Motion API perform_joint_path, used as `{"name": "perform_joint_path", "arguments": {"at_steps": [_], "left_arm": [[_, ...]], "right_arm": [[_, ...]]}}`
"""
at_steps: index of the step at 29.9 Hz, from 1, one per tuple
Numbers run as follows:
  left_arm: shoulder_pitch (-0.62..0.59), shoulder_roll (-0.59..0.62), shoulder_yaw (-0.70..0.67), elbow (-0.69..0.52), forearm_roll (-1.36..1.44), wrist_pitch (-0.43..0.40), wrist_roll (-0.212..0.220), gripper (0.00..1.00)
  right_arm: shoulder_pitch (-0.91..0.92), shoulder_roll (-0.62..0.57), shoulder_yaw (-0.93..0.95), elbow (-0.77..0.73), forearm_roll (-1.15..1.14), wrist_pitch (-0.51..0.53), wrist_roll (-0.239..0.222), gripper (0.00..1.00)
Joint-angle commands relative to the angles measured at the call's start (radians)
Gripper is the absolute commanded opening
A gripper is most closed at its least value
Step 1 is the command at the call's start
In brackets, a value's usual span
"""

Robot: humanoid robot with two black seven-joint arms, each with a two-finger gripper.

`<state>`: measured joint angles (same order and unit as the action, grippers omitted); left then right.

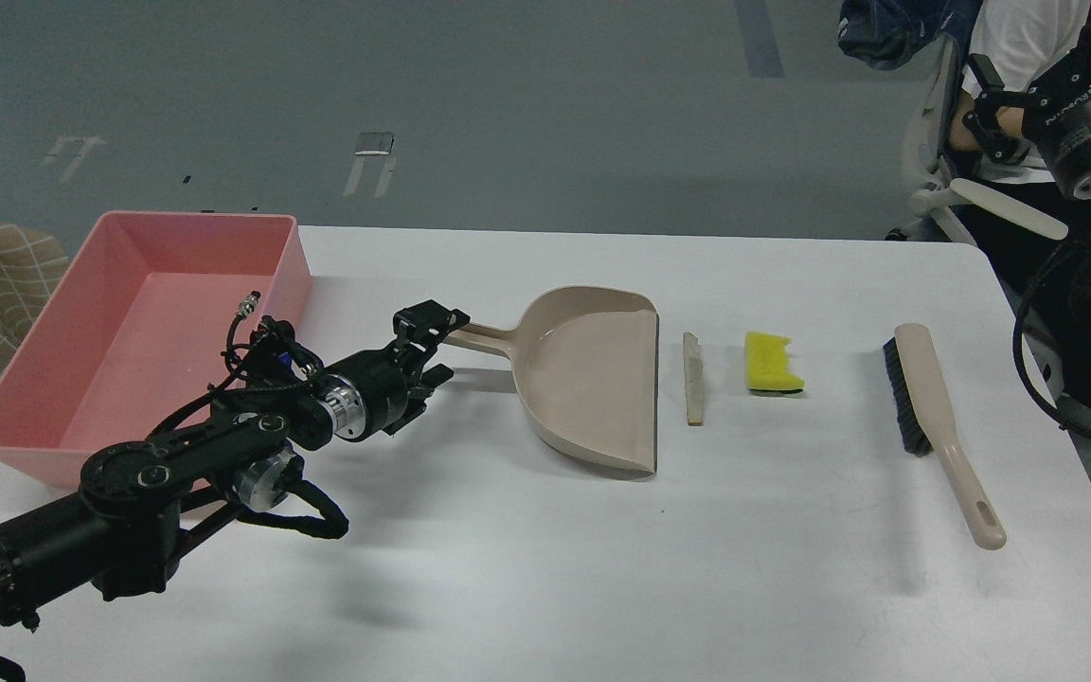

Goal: Sweep and dump garbage into bin
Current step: 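Grasp the beige dustpan handle with the left gripper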

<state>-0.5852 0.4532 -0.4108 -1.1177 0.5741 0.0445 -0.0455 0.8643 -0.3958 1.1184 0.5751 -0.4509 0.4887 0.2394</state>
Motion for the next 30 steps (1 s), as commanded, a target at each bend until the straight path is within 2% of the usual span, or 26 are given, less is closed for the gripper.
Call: {"name": "perform_joint_path", "arguments": {"at_steps": [1,3,9,12,17,22,24,30], "left_arm": [[-0.01,-0.013,-0.002,0.024,-0.003,0.0,-0.002,0.77],[-0.015,-0.024,-0.003,0.032,-0.003,0.0,-0.004,0.77],[-0.015,-0.05,-0.002,0.065,-0.003,0.001,-0.016,0.53],[-0.015,-0.051,-0.005,0.079,-0.003,0.001,-0.025,0.49],[-0.016,-0.056,-0.008,0.081,-0.007,0.003,-0.028,0.48],[-0.016,-0.057,-0.005,0.081,-0.003,0.014,-0.053,0.29],[-0.018,-0.057,-0.005,0.081,-0.003,0.015,-0.054,0.26],[-0.019,-0.056,-0.005,0.079,-0.002,0.031,-0.054,0.26]], "right_arm": [[-0.002,0.0,0.0,0.0,0.0,0.0,0.001,1.0],[-0.002,0.0,0.0,0.0,0.0,0.0,0.0,1.0],[-0.016,0.0,0.0,0.0,0.0,0.0,0.0,1.0],[-0.016,0.0,0.0,0.0,0.0,0.0,0.0,1.0],[-0.016,0.0,0.0,0.0,0.0,0.0,0.0,1.0],[-0.016,0.0,0.0,-0.001,0.0,0.0,0.0,1.0],[-0.016,-0.001,0.0,-0.003,0.0,0.0,0.0,1.0],[-0.016,-0.003,0.0,-0.003,0.0,0.0,0.0,1.0]]}}
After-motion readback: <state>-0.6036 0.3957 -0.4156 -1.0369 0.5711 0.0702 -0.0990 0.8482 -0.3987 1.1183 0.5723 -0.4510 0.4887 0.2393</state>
